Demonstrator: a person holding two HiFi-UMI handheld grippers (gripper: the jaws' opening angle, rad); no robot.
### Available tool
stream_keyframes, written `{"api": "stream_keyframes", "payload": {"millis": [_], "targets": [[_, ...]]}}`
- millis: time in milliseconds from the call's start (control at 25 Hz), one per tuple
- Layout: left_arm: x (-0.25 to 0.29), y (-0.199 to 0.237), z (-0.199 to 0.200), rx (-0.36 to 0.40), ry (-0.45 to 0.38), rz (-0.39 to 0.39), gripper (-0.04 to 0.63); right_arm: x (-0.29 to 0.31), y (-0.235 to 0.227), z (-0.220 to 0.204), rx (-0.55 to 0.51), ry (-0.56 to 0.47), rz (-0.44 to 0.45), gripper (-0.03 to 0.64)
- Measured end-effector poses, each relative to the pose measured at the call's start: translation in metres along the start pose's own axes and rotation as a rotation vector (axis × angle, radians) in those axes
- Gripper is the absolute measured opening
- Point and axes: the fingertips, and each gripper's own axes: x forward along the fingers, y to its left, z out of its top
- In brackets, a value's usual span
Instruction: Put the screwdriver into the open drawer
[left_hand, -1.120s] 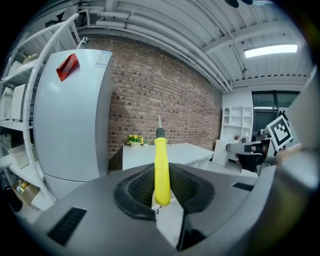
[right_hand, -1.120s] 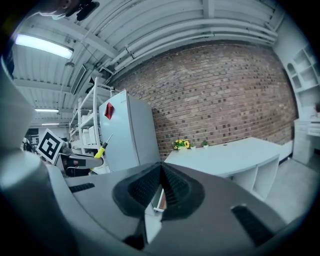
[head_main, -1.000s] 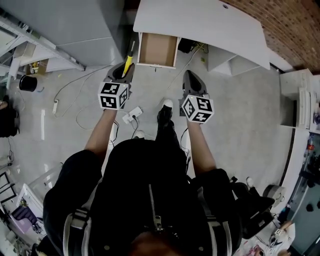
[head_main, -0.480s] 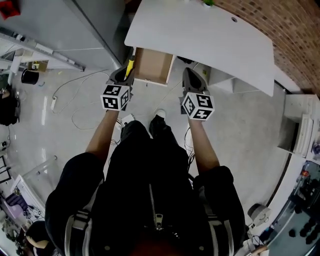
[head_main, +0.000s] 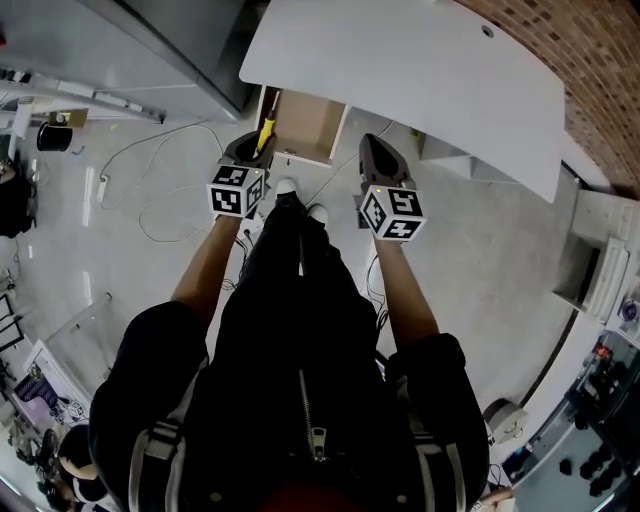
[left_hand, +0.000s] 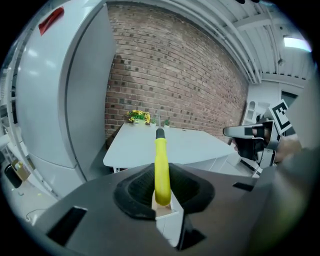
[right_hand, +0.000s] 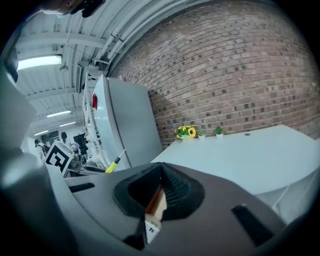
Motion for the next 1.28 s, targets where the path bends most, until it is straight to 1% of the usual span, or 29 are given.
{"api": "stream_keyframes", "payload": {"millis": [160,280,440,680,840,960,1120,1280], "targets": [[0.018,0.007,-0.024,-0.023,0.062,-0.015,0.091,0.016,-0.009,-0.015,0.022,0.036,-0.006,0.006],[0.029,0.015,-0.062,-0.051,0.134,-0.017,0.091,0.026,-0.010,-0.034,0.044,0.069,-0.006,0.006],[0.056,0.030,-0.105,-0.107,0.215,-0.003,0.091,0.041,-0.014,-0.055,0.074,0.113,-0.007,0.006],[0.120,0.053,-0.150,-0.151,0.273,0.043,0.091,0.051,-0.018,-0.090,0.127,0.171,-0.013,0.006],[0.162,0.066,-0.187,-0.162,0.326,0.080,0.091,0.049,-0.022,-0.113,0.148,0.208,-0.026,0.006],[0.191,0.077,-0.203,-0.176,0.339,0.096,0.091,0.047,-0.024,-0.128,0.167,0.225,-0.043,0.006],[0.227,0.088,-0.218,-0.158,0.338,0.118,0.091,0.043,-0.024,-0.153,0.195,0.257,-0.066,0.006],[0.261,0.095,-0.230,-0.189,0.342,0.140,0.091,0.033,-0.029,-0.171,0.209,0.280,-0.088,0.006]]}}
